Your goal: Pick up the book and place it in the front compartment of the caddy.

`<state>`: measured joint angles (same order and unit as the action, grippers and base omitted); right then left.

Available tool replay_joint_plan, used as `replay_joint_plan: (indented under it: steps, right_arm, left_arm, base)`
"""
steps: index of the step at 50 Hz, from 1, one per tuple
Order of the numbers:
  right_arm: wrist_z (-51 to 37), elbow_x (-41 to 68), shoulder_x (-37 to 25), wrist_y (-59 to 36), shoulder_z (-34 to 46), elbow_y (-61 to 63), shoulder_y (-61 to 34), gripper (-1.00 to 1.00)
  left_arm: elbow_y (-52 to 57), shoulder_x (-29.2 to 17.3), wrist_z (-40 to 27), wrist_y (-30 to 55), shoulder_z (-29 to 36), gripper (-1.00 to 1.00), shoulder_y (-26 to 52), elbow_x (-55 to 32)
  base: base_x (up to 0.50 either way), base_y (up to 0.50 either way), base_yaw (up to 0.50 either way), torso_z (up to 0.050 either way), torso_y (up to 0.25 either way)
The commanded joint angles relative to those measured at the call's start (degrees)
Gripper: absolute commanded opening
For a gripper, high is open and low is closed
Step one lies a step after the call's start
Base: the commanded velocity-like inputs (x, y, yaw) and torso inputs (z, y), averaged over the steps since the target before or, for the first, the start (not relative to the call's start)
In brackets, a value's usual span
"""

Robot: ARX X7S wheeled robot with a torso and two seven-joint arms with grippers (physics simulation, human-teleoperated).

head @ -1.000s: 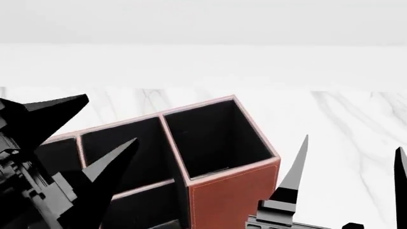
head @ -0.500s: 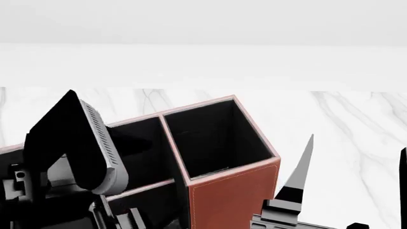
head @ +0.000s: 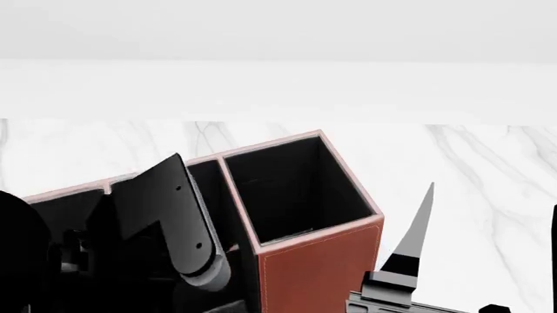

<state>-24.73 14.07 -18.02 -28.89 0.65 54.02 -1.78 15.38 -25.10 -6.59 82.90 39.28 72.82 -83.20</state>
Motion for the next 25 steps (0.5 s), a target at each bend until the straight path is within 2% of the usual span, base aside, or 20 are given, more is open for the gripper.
replay_joint_plan:
  steps: [1,10,13,25]
  right_arm:
    - [-0.54,0.11,-0.39,0.09,0.61,-0.26,-0.1,1.0]
    - [-0.86,0.28,-0.71,0.53,0.73,-0.37,0.09,1.0]
    - [-1.2,0.37,-0.81,0.1,0.71,-0.08,0.03,1.0]
    - [-1.53,0.49,-1.24,0.56,1.17,-0.42,0.1,1.0]
  left_arm:
    - [-2.89,1.34,-1.17,1.44,2.37,1.0,0.5,-3.27]
    - [-3.15,1.7,-1.25,1.17,5.76,1.0,-1.32,-2.07]
    - [-4.11,2.1,-3.45,1.12,5.71,1.0,-2.06,-4.0]
    - [-2.77,1.42,-2.82,1.12,10.94,1.0,-4.4,-1.09]
  base:
    - [0.0,0.0,0.0,0.0,0.0]
    - [0.0,0.0,0.0,0.0,0.0]
    - [0.0,0.0,0.0,0.0,0.0]
    - [0.0,0.0,0.0,0.0,0.0]
